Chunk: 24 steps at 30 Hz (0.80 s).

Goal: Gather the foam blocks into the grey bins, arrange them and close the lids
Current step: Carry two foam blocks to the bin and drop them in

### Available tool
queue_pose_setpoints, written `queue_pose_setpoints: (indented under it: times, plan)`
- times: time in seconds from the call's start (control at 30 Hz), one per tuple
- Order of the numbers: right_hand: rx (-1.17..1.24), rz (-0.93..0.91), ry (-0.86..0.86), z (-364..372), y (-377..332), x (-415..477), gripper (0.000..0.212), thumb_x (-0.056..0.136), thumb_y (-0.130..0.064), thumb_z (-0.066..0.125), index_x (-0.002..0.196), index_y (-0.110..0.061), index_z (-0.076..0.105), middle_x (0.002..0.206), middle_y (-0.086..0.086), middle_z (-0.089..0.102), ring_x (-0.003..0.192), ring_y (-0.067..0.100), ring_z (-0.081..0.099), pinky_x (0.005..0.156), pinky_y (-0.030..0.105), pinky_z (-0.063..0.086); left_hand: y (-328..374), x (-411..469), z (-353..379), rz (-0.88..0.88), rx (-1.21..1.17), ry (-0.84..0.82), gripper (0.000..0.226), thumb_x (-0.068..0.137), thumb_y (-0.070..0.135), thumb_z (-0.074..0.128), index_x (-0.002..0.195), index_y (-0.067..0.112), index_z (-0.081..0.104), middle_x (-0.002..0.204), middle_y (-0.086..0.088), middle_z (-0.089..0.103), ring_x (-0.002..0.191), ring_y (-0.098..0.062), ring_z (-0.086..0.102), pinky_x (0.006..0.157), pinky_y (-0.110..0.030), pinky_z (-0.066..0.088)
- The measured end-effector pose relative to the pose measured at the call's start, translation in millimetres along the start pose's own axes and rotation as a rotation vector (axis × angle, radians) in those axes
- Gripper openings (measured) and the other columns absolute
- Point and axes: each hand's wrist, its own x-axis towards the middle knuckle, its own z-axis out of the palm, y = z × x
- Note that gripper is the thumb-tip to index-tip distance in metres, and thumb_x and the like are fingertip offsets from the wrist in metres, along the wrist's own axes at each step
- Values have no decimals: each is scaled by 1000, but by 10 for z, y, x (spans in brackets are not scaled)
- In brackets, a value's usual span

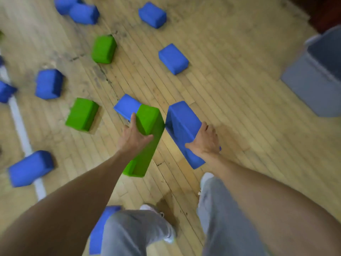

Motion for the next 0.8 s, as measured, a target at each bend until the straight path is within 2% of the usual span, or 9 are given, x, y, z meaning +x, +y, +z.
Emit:
queue_pose_setpoints:
  times: [0.13, 0.23, 0.33, 0.43, 0.6, 0.8]
  plan:
    - [70, 12, 61, -1506, -146, -864, 83, 64, -37, 81, 128, -6, 38, 123, 10, 46, 111, 26, 48, 91, 32, 41, 598, -983, -1115, -17, -169, 30, 87, 75, 36, 76, 135, 1, 25, 127, -19, 45, 119, -38, 49, 84, -41, 40]
    - [65, 13, 179, -2400, -69, -1291, 82, 62, -40, 81, 126, -8, 41, 120, 8, 47, 109, 26, 50, 88, 33, 41, 1014, -1480, -1581, 0, -237, -25, 82, 71, 38, 79, 125, 3, 27, 130, -20, 44, 121, -37, 47, 90, -41, 40]
    - [56, 17, 313, -3032, 220, -1550, 84, 62, -44, 79, 128, -9, 41, 119, 7, 48, 109, 27, 51, 89, 34, 40, 1490, -1843, -1748, 65, -232, -70, 93, 67, 40, 82, 131, 3, 26, 136, -20, 41, 126, -36, 44, 98, -42, 39]
    - [90, 34, 424, -3474, 731, -1711, 86, 62, -43, 78, 131, -10, 40, 120, 6, 47, 111, 26, 48, 91, 34, 39, 2100, -2185, -1639, 150, -183, -97, 104, 64, 37, 85, 138, -1, 22, 140, -20, 34, 130, -35, 40, 103, -42, 39]
    - [164, 118, 505, -4018, 1997, -1950, 83, 63, -44, 75, 130, -11, 39, 119, 5, 45, 113, 26, 44, 94, 34, 37, 3260, -2761, -1060, 296, -155, -78, 101, 64, 42, 85, 134, -1, 26, 138, -20, 33, 128, -35, 40, 104, -40, 38]
    - [273, 293, 550, -4649, 3524, -2141, 82, 66, -44, 73, 132, -13, 38, 124, 5, 44, 116, 25, 42, 96, 34, 34, 4694, -3488, -443, 563, 71, -35, 87, 70, 60, 73, 136, 14, 39, 131, -17, 50, 121, -35, 51, 93, -42, 43]
